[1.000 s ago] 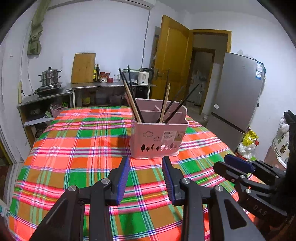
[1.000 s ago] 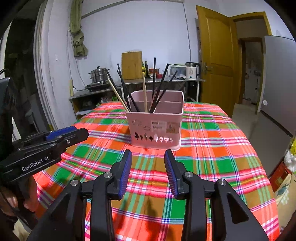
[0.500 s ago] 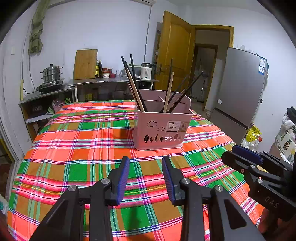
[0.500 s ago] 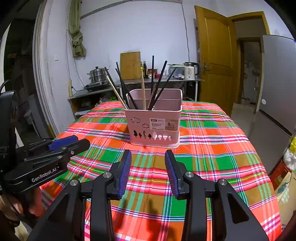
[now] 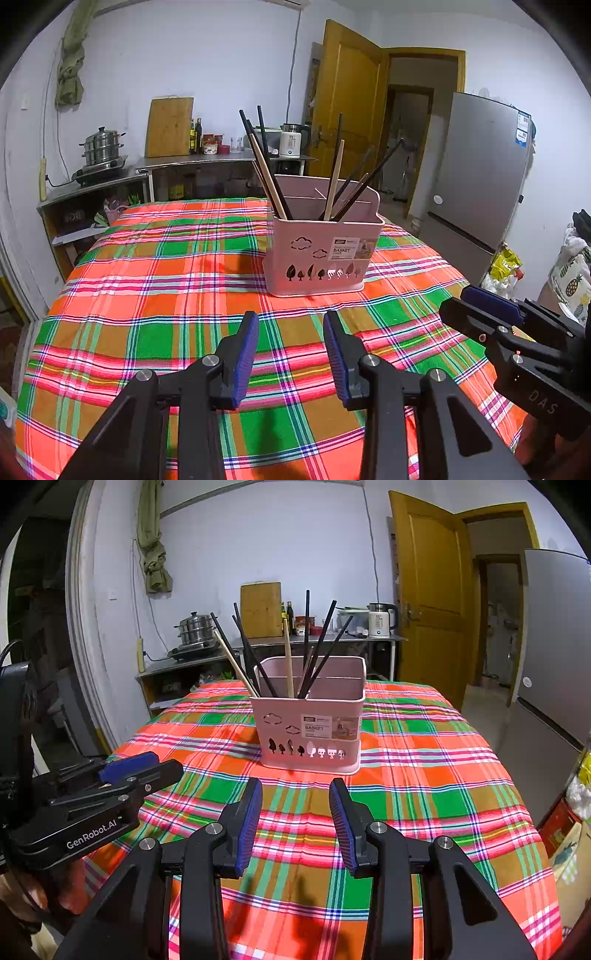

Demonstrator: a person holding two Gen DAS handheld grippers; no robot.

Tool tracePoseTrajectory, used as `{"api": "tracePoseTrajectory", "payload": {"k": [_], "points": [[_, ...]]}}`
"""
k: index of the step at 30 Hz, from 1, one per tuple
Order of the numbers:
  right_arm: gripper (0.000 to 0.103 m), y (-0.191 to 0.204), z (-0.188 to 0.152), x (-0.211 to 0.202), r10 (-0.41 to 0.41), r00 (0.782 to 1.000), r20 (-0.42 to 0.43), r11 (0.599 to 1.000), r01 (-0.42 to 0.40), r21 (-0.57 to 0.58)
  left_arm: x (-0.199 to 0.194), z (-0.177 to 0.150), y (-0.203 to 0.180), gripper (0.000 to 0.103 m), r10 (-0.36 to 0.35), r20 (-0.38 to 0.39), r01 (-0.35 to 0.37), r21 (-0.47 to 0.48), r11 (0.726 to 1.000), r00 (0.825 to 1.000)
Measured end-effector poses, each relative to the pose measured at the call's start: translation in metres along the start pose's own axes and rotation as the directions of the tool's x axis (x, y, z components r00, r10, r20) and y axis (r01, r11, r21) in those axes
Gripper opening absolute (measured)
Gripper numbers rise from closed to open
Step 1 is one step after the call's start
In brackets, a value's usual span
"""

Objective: Organize utensils

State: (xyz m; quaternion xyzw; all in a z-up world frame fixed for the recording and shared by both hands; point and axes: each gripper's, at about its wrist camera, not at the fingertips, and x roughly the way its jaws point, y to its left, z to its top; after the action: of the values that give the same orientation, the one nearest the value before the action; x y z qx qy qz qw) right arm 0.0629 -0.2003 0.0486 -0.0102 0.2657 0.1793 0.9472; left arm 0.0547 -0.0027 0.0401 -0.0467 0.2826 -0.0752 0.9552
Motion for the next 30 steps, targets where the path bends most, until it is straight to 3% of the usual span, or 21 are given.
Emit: {"api": "tracePoseTrajectory", "payload": {"k": [30], "points": [[0.039,0.0046,-0.0012,0.0002,0.004,1.000,-0.005,1.000,-0.004,0.001,-0.0008,-0.0011,0.0003,0.036,-0.005,-0.009,0.005,-0.001,1.000,1.000]]}}
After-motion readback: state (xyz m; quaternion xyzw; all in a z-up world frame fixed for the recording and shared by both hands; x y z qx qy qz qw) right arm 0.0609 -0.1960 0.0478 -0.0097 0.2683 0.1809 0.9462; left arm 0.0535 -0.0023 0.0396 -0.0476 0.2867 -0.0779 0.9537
